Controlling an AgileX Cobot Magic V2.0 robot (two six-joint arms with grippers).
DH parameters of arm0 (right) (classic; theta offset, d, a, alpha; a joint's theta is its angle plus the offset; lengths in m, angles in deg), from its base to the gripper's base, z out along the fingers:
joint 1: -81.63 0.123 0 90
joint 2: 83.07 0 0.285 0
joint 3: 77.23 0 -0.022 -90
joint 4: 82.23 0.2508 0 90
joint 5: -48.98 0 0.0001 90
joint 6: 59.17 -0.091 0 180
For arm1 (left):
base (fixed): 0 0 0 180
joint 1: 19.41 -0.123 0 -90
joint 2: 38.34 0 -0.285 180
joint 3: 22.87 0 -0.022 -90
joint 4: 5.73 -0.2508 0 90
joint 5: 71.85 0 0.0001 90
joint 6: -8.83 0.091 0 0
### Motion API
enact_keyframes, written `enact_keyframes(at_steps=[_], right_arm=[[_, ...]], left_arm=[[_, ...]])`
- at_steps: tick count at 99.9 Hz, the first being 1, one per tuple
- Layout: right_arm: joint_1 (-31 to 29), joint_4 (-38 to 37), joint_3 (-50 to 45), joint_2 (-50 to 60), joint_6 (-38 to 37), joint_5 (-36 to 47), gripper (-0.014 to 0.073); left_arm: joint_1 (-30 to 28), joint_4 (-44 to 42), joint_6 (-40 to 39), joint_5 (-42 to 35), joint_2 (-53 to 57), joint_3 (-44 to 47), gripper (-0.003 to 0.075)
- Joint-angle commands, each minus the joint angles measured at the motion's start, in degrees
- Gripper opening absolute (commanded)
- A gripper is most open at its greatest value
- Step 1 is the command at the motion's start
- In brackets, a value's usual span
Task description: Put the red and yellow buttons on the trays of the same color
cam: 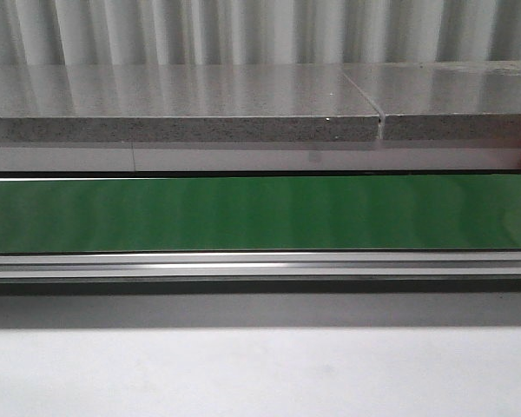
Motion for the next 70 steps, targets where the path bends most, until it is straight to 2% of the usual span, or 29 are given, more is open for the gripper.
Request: enact_keyframes(at_steps=[1,26,70], right_arm=[[-0.3,-0.2,0.8,0.6,0.0,4.4,-0.0068],[-0.3,-0.2,0.8,0.6,0.0,4.4,-0.0068],[-0.3,-0.2,0.8,0.6,0.0,4.4,-0.0068]], left_arm=[[-2.1,0.3,-0.6,-4.7,-1.6,-1.8,0.0599],[-5.1,0.3,-0.4,-10.4,-10.0,-3.4,0.0599],[-5.1,-0.3,-0.4,-11.6,-21.3,-9.7,0.0599]])
